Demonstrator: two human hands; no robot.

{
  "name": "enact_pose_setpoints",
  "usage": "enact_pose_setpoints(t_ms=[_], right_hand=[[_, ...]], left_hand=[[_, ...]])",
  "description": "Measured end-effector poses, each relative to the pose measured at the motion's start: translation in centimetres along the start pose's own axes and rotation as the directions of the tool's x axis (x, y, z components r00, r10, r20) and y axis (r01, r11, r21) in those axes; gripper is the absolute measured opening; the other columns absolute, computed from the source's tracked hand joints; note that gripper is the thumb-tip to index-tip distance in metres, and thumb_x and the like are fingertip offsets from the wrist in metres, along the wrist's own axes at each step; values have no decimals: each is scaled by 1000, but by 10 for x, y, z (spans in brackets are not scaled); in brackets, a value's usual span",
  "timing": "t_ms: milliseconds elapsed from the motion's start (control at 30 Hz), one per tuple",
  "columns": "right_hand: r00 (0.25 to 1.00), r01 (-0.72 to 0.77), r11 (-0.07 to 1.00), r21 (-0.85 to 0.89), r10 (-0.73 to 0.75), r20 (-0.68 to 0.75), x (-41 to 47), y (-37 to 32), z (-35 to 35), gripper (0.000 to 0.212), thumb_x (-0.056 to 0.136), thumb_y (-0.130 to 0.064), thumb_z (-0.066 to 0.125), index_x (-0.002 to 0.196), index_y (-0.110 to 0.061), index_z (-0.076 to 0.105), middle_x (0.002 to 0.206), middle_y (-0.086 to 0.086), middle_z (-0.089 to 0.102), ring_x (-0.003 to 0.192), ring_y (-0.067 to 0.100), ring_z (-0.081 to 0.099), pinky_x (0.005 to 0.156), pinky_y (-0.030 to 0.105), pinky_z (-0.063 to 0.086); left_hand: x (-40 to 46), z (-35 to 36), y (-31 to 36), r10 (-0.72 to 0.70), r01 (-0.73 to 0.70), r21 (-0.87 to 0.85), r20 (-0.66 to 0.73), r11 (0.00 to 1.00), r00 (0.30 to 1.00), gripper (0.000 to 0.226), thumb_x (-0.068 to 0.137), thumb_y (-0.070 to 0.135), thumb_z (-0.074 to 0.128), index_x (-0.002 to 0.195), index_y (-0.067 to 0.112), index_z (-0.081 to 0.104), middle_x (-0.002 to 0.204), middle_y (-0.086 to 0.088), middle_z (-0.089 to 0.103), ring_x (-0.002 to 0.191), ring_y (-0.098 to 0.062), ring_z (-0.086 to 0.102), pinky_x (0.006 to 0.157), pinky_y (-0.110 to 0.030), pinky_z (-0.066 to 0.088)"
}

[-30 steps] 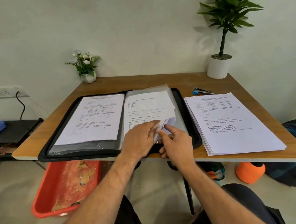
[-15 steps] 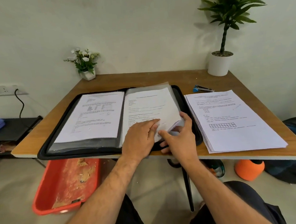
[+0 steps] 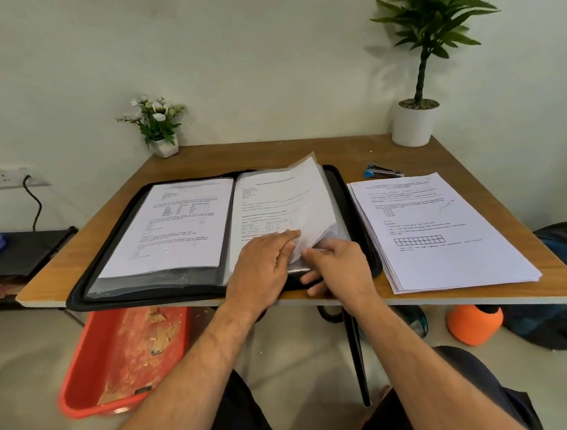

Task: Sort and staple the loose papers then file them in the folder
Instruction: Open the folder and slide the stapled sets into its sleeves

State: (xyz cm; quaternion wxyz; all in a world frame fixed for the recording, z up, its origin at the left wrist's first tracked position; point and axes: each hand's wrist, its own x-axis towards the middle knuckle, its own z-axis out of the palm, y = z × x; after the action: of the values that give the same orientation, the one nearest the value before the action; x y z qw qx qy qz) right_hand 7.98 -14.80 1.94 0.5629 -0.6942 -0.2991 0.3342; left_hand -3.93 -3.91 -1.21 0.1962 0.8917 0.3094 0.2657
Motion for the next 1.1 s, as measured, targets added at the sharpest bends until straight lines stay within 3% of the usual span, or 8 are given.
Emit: enact_pose_setpoints(t_ms=[100, 200, 433, 533, 633, 833, 1000, 1100], right_hand=[[1000, -5, 1000, -22, 5, -17, 2, 1, 0, 6, 95, -16, 65, 98, -15, 70, 70, 6, 75, 59, 29, 72, 56, 36, 62], [996, -48, 999, -14, 47, -81, 7, -1, 4, 9, 96, -16, 65, 95, -11, 72, 70, 4, 74, 55, 23, 72, 51, 30, 59], [981, -138, 990, 21, 140, -134, 12, -4, 8, 17, 95, -17, 64, 86, -6, 72, 66, 7, 73, 52, 22, 69, 59, 37, 63], [988, -109, 994, 23, 111, -106, 7, -5, 7, 19, 97, -15, 59, 88, -5, 72, 67, 7, 74, 50, 19, 67, 49, 29, 58], [991, -67, 998, 3, 67, -118, 0, -4, 5, 18, 96, -9, 56, 86, -4, 70, 65, 10, 72, 44, 18, 64, 44, 23, 52], [992, -48, 998, -47, 42, -122, 0, -3, 5, 16, 96, -14, 60, 87, -6, 70, 63, 8, 72, 44, 18, 65, 46, 22, 53], [992, -59, 997, -43, 54, -115, -1, -1, 2, 20, 96, -14, 59, 82, -5, 71, 62, 8, 72, 46, 20, 66, 49, 23, 53], [991, -57, 998, -14, 55, -119, 1, 0, 1, 17, 96, -17, 61, 86, -8, 71, 65, 7, 72, 48, 20, 66, 51, 24, 53]], left_hand=[[1, -1, 4, 4, -4, -1, -2, 1000, 1000, 44, 108, 43, 33, 140, 28, 59, 138, 5, 64, 130, -13, 53, 115, -37, 38], [0, 1, 7, 11, -11, 23, 13, 1000, 1000, 40, 109, 34, 38, 144, 25, 57, 142, 1, 61, 133, -17, 51, 115, -32, 32], [-3, 5, 8, 29, -34, 65, 81, 997, 996, 45, 110, 40, 30, 150, 31, 47, 155, 6, 48, 145, -13, 36, 123, -31, 22], [-6, 6, 7, 36, -42, 152, 48, 987, 998, 46, 108, 42, 29, 150, 33, 47, 153, 7, 50, 145, -17, 37, 124, -39, 20], [-7, 2, 7, -63, 72, 183, -53, 980, 997, 54, 93, 48, 41, 145, 35, 50, 148, 9, 54, 144, -18, 36, 125, -54, 13], [-4, 3, 9, -264, 292, 184, -160, 939, 951, 54, 86, 45, 60, 138, 34, 53, 147, 6, 51, 142, -23, 37, 118, -65, 19], [-5, 2, 7, -197, 212, 125, -119, 969, 973, 49, 86, 34, 65, 135, 36, 55, 142, 11, 53, 140, -17, 38, 121, -64, 14], [-1, 4, 4, -221, 233, 50, -183, 971, 958, 43, 89, 18, 62, 130, 32, 59, 134, 8, 60, 132, -17, 46, 119, -58, 25]])
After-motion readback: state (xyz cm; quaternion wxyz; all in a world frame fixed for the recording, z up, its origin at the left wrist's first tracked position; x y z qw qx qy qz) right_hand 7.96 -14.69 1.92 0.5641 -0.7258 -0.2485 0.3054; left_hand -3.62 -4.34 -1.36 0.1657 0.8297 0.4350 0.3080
